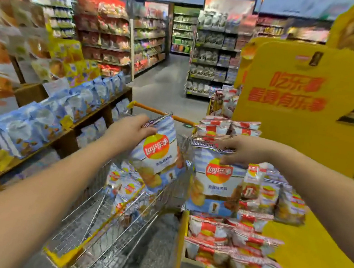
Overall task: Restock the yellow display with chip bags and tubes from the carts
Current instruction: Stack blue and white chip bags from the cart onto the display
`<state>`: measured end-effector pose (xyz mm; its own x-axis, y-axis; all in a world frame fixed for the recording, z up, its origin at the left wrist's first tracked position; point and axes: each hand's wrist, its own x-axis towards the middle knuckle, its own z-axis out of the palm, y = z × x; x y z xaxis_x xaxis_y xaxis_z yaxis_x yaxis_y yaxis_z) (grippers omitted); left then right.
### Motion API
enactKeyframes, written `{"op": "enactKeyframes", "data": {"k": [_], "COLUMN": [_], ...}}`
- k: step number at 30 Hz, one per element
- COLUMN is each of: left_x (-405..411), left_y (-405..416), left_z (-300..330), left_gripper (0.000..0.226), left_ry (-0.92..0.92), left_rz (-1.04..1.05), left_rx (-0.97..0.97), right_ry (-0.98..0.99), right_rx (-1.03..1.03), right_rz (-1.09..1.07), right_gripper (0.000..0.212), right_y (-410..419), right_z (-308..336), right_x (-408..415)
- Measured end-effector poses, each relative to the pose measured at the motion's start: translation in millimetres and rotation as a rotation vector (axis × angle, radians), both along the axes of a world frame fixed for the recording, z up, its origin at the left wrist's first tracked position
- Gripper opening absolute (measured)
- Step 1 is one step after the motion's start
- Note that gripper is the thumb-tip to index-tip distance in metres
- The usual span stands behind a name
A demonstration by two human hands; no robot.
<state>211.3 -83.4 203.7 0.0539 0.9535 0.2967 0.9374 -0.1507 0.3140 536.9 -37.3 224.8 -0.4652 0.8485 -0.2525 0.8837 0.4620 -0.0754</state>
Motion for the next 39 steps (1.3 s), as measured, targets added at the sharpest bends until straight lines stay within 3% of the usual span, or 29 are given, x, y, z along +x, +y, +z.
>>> {"op": "enactKeyframes", "data": {"k": [7, 13, 22, 29, 36, 39], "left_x": [167, 328, 528, 567, 564, 558], "left_y": [36, 77, 143, 180, 196, 197], "left_z": [6, -1, -76, -159, -233, -250], "left_gripper": [0.036, 0.033, 0.030, 0.037, 0.030, 0.044], "left_ry": [0.031, 0.161, 0.322, 0.480, 0.583, 0.668], "left_rz": [-0.304, -0.454, -0.611, -0.648, -0.613, -0.567], "left_rx": [0.006, 0.010, -0.247, -0.360, -0.470, -0.439], "right_ry": [-0.029, -0.077, -0.041, -0.045, 0.005, 0.021], "right_rx": [0.046, 0.029, -0.075, -0.088, -0.119, -0.108], "right_rz": [-0.139, -0.239, -0.316, -0.241, -0.194, -0.143], "right_gripper": [0.041, 0.032, 0.022, 0.018, 0.017, 0.018], "right_y": [-9, -7, 31, 66, 99, 114], "right_z": [3, -19, -106, -201, -286, -310], "right_x": [156, 299, 489, 522, 519, 510]}}
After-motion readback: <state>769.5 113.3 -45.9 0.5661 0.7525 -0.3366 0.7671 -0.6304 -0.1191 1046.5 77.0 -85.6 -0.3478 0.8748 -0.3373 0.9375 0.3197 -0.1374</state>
